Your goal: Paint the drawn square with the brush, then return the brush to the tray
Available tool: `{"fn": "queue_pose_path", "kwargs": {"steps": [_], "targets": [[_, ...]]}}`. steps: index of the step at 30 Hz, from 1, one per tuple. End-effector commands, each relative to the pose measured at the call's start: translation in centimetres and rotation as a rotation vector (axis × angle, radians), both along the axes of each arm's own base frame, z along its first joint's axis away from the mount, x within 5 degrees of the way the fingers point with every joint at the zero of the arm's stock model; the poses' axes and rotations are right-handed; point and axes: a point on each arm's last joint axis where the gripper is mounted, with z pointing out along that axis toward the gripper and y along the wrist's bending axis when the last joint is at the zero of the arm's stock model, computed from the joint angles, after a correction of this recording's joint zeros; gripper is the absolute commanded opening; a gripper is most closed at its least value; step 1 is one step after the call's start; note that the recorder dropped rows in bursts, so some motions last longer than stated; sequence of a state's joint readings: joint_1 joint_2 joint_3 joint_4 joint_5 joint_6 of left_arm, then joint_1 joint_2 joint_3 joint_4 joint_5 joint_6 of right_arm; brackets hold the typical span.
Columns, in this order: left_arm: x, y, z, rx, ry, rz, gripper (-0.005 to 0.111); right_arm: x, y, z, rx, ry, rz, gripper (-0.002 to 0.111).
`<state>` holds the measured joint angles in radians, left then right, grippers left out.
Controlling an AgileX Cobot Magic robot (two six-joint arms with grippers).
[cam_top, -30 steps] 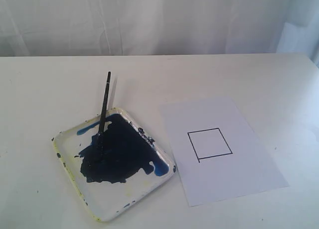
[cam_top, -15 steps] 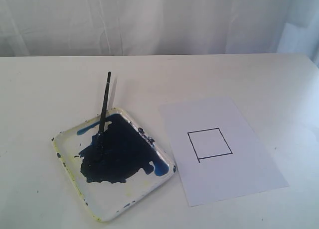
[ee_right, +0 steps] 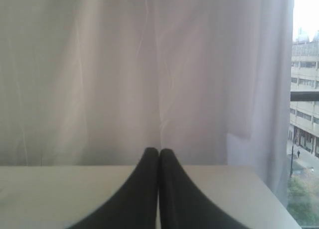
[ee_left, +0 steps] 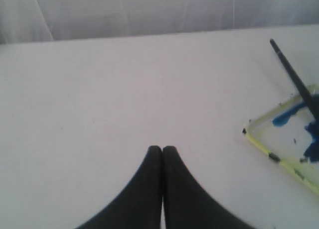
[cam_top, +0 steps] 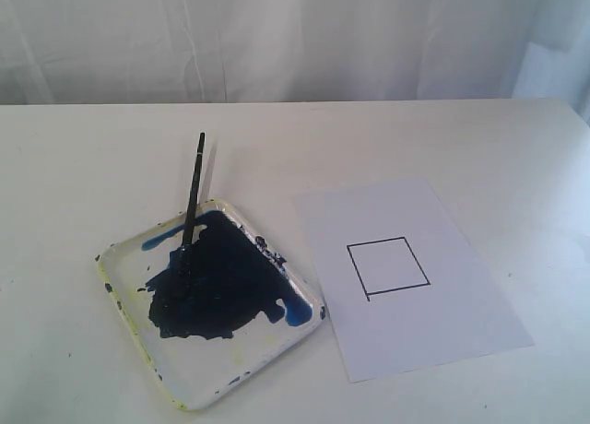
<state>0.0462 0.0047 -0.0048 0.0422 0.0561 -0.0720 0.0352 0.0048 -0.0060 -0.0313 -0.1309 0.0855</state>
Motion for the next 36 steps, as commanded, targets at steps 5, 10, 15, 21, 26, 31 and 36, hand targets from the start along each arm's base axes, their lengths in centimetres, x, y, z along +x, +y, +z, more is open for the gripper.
{"fn": "queue_pose_path", "kwargs": {"steps": [5,10,15,21,26,31,36], "targets": [[-0.2,0.0,3.7,-0.186,-0.241,0.018,0.000,-0.6,0.0,2.1,0.142,-0.122,0.047,0.000],[-2.0,-0.2,8.5,-0.186,-0.188,0.013,0.000,-2.3,-0.1,7.0,0.162,-0.035,0.036,0.000],[-3.8,-0.3,11.9,-0.185,-0.158,0.009,0.000,-1.8,-0.2,10.5,0.135,0.088,0.017,0.000],[-4.4,-0.4,15.0,-0.173,0.008,0.016,0.000,0.5,-0.1,13.6,0.063,0.293,-0.008,0.000],[-3.1,-0.3,17.1,-0.151,0.108,0.017,0.000,3.2,0.0,15.9,-0.005,0.415,-0.016,0.000],[-1.0,-0.2,18.7,-0.138,0.232,0.018,0.000,6.2,0.1,17.4,-0.018,0.517,-0.018,0.000],[2.1,-0.1,20.6,-0.140,0.224,0.020,0.000,9.2,0.2,18.3,-0.019,0.565,-0.018,0.000]]}}
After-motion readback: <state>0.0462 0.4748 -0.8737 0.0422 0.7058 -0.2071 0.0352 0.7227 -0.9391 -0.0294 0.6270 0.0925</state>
